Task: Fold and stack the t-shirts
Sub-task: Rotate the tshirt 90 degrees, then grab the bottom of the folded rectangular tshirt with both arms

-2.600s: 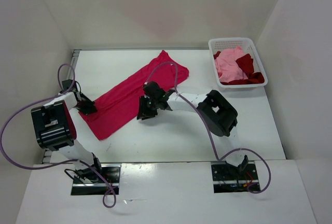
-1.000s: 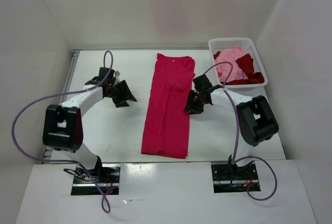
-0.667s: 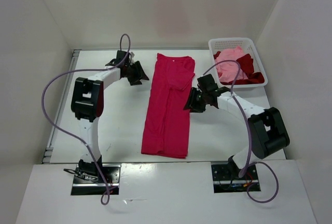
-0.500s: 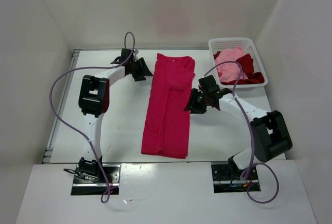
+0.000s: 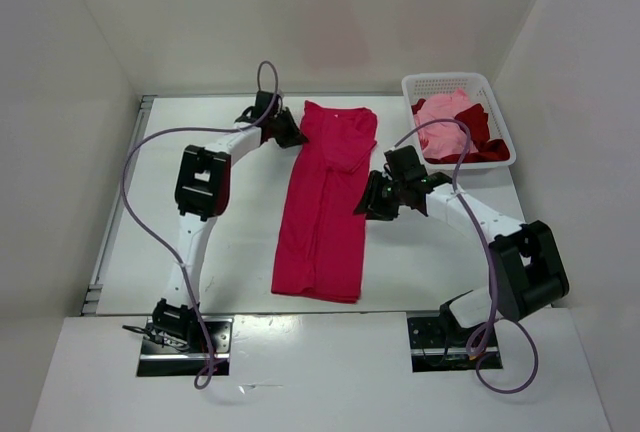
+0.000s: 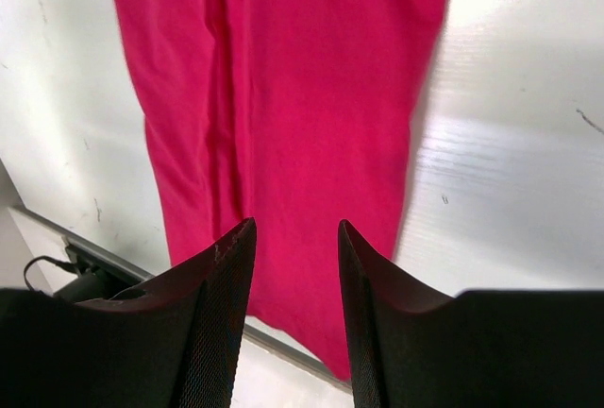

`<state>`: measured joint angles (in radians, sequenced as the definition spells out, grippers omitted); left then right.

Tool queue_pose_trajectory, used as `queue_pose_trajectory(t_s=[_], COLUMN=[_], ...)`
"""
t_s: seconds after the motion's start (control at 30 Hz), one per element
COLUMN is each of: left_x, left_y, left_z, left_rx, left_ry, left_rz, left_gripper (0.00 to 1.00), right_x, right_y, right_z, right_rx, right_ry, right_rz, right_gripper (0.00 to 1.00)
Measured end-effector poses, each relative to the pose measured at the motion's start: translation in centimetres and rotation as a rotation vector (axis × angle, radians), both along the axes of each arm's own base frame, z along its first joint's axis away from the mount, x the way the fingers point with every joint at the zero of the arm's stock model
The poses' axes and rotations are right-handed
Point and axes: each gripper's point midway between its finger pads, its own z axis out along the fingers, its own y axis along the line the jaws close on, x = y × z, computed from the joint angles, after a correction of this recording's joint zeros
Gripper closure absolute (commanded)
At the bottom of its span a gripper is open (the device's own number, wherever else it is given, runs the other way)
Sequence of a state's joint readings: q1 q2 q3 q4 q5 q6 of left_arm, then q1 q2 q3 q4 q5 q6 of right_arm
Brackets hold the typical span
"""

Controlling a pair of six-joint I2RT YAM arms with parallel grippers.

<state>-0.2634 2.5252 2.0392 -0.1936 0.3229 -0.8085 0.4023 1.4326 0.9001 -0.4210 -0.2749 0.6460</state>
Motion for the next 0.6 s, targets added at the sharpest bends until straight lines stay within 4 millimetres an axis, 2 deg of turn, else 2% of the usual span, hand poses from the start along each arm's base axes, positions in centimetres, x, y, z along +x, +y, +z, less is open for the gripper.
queue_pose_trajectory(t_s=[0.07,0.13,0.2,0.23,0.27,0.37,0.43,0.47,0.53,0.6], left_x=[0.6,1.5,2.4,2.8,3.1,3.6,2.2,0.8,-2.7,-7.1], left_y=[1.5,3.7,6.3,7.2,8.0,10.7,11.6,11.8,12.1,12.0], left_z=[0.0,0.1,0.2,0.4,0.8,2.2,2.0,1.7,1.8,2.2], left_rx=[-0.013,-0.014,-0.017,-0.016,-0.02,-0.006,0.01,0.017,0.038,0.053], left_ry=[0.01,0.011,0.017,0.013,0.006,-0.019,-0.002,0.023,0.072,0.105], left_rz=[0.051,0.101,0.158,0.177,0.191,0.228,0.226,0.222,0.205,0.179], left_gripper=[1.0,0.85,0.64,0.45,0.39,0.33,0.33,0.36,0.39,0.44], right_x=[-0.4,-0.9,-1.3,-1.4,-1.4,-1.3,-1.3,-1.4,-2.0,-3.1], right_y=[-0.1,-0.2,-0.3,-0.3,-0.2,-0.2,-0.2,-0.3,-0.6,-0.9], right_z=[-0.4,-1.0,-1.3,-1.4,-1.3,-1.3,-1.3,-1.5,-2.2,-3.3], right_rx=[-0.002,-0.006,-0.004,-0.004,-0.001,0.002,0.002,-0.001,-0.01,-0.027], right_ry=[0.012,0.03,0.043,0.046,0.045,0.041,0.04,0.043,0.063,0.094], right_rz=[0.002,0.005,0.009,0.01,0.011,0.013,0.011,0.006,-0.004,-0.022], right_gripper=[0.54,0.54,0.54,0.53,0.53,0.52,0.52,0.52,0.52,0.52])
